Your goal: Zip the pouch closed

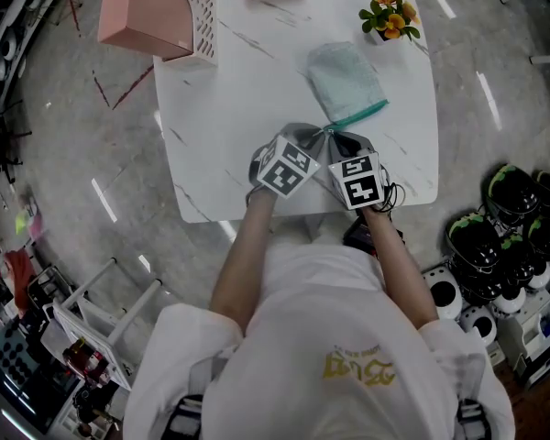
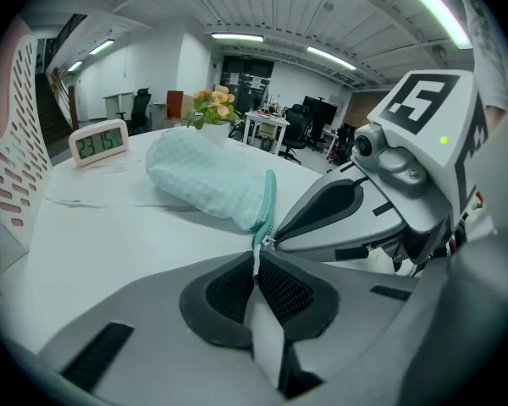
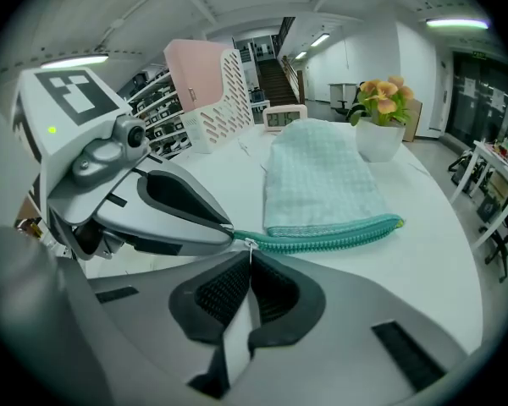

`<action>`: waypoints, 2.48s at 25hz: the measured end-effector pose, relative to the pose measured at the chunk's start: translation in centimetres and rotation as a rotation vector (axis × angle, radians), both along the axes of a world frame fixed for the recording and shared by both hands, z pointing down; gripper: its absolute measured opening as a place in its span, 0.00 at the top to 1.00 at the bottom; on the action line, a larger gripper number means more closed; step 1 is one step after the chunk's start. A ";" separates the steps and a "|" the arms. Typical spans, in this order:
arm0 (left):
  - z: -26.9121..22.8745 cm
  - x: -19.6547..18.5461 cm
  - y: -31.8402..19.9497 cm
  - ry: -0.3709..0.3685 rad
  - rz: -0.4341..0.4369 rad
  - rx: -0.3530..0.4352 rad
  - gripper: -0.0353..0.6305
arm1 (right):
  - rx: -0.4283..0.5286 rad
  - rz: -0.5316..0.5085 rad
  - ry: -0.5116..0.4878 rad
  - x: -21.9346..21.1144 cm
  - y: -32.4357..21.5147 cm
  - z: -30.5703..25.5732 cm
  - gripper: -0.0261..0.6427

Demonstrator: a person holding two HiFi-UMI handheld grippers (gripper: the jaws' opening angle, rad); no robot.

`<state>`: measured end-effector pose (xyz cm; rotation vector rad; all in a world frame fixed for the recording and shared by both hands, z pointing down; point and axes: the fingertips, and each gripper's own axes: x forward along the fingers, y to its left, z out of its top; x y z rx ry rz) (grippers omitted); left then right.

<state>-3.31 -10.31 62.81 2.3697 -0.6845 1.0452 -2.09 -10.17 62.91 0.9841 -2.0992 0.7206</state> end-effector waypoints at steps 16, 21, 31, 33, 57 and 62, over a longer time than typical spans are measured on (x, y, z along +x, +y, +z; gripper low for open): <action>-0.4 -0.6 0.3 0.005 -0.032 -0.022 0.89 | 0.006 -0.046 0.014 -0.3 0.3 -0.5 0.94; 0.0 -0.8 0.2 -0.017 -0.031 -0.017 0.89 | 0.003 -0.048 0.023 0.1 0.1 -0.2 0.94; 0.1 -1.0 0.1 -0.013 -0.048 -0.022 0.89 | 0.001 -0.046 0.024 0.5 -0.2 -0.2 0.94; 0.1 -1.0 0.1 -0.008 -0.053 -0.025 0.89 | 0.000 -0.043 0.025 0.5 -0.2 -0.1 0.94; -0.2 -2.3 -0.3 -0.022 -0.128 -0.026 0.89 | 0.008 -0.006 0.054 2.0 -1.0 -0.4 0.94; -0.3 -3.3 -0.2 -0.033 -0.167 -0.025 0.89 | 0.015 0.014 0.067 2.8 -0.9 -0.6 0.94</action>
